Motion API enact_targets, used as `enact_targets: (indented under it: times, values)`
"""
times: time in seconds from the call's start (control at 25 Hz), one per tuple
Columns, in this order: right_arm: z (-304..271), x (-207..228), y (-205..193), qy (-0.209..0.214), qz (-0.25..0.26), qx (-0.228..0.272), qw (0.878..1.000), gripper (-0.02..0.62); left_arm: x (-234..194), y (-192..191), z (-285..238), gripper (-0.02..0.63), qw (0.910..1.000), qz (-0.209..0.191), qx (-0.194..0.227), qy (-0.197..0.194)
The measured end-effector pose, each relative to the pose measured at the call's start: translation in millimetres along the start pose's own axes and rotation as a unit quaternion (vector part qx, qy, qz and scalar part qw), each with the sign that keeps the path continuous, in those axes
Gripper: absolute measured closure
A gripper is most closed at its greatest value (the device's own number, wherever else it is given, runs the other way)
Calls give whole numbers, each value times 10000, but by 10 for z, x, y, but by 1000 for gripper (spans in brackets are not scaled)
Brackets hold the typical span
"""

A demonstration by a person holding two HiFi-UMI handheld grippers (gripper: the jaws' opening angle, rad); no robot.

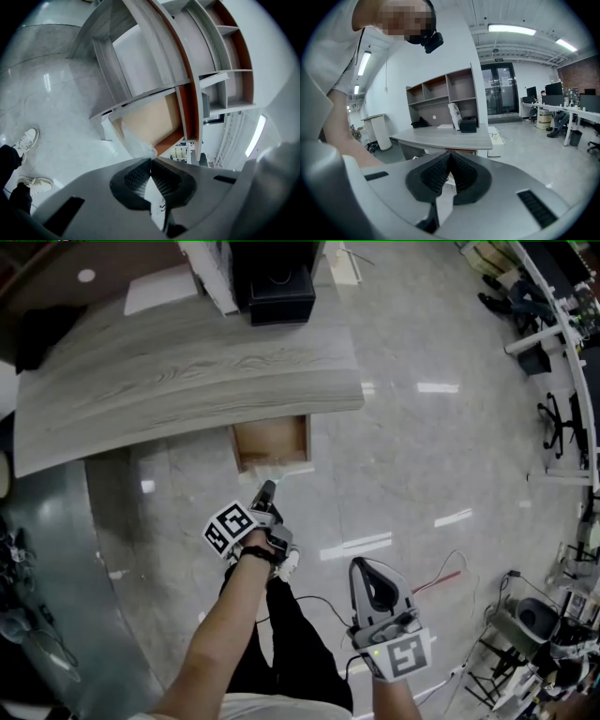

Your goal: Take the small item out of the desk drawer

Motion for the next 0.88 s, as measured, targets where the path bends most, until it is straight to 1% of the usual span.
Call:
enact_targets:
  times: [0.16, 0.28, 0.4, 0.64, 0.8, 0.88]
  values:
    - [123, -71, 198, 67, 143, 145, 9998, 574, 189, -24, 250, 589, 9997, -191, -115, -119]
    - [197, -93, 348, 81, 257, 258, 9993, 574, 421, -28, 432, 589, 9983, -370, -236, -385]
    - [238, -99, 526, 20, 267, 414, 9988, 574, 688, 9, 637, 589, 9960, -596, -294, -591]
    - [381, -114, 851, -10, 424, 627, 9971, 574, 1160, 67, 1137, 589, 9901, -1050, -337, -869]
    - [436, -140, 1041, 2, 514, 835, 9952, 574, 1409, 170, 1465, 589, 9842, -1442, -249, -998]
    - [459, -157, 1133, 16, 567, 916, 9942, 574, 1524, 214, 1647, 589, 9818, -1543, -224, -1084]
Point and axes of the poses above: the fingertips, and each gripper's own axes: z backward along the fingers, x to its right, y out of its top, the point moved 6 cm from there along z, backward along the fingers, and after that the axes turned 11 degrees about z, right-handed, at the moved point
